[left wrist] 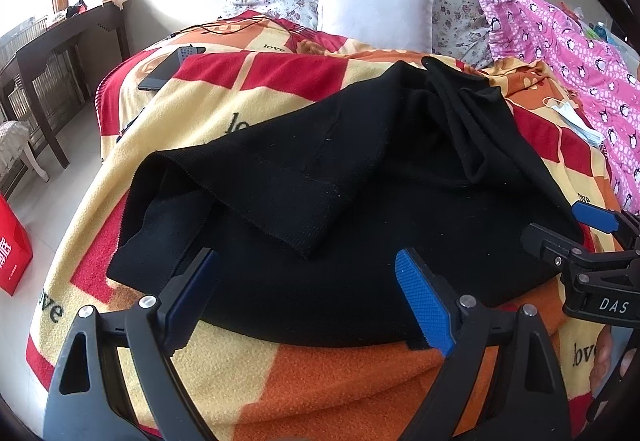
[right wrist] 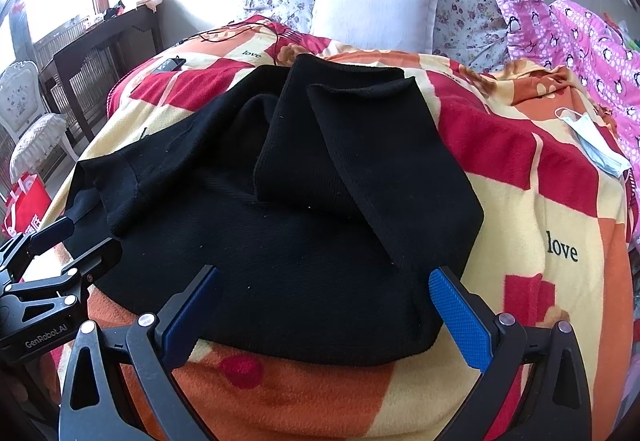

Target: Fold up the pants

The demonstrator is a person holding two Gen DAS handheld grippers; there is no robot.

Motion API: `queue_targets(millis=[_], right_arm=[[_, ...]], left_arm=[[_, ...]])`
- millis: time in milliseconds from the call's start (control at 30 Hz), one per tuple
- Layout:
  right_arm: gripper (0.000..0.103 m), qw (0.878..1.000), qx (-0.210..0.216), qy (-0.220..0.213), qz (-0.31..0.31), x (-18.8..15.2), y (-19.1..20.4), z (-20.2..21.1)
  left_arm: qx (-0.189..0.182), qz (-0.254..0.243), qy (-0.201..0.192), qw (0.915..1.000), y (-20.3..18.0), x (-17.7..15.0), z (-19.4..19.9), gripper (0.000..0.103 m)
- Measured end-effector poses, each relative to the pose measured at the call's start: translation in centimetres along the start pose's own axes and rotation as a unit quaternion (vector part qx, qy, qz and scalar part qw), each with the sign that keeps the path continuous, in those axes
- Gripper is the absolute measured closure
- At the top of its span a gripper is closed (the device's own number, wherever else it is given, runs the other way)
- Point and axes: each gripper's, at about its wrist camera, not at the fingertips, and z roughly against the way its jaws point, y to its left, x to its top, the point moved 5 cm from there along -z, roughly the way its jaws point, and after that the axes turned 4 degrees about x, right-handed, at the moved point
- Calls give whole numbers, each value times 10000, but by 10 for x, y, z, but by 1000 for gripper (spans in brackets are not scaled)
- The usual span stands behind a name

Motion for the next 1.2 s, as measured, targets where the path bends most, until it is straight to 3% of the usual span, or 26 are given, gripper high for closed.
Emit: queue_targets(millis=[467,700,800,900,967,1000,1067,1100,1200], right_arm=[[1,9995,-235,-43,-183,5,-20,-2],[1,9989,-200,-341,-247,29,-32,-5],[4,9992,-125,-281,-240,39,-35,-16],[25,9996,120,-143,-224,45,-34,-37],[53,9988,319,-91,-347,48,-38,-50],[59,9985,345,-144,-396,50,-42,-54],[90,9959,603,-316,-588,52,-53,-49],[97,9934,746,-418,-771,53,-61,-42],[98,9905,516,-745,-1035,46,-93,-8]], left_arm=[[83,97,66,9999,10,-2,-7,13],[231,80,194,9995,20,1,-23,13],[351,75,211,9991,25,6,-30,13],[410,46,254,9988,28,11,-38,13],[451,16,266,9986,30,15,-43,13],[459,15,291,9985,31,17,-45,13],[424,69,299,9986,36,19,-45,13],[417,133,286,9986,40,20,-43,13],[394,251,254,9986,47,21,-35,13]])
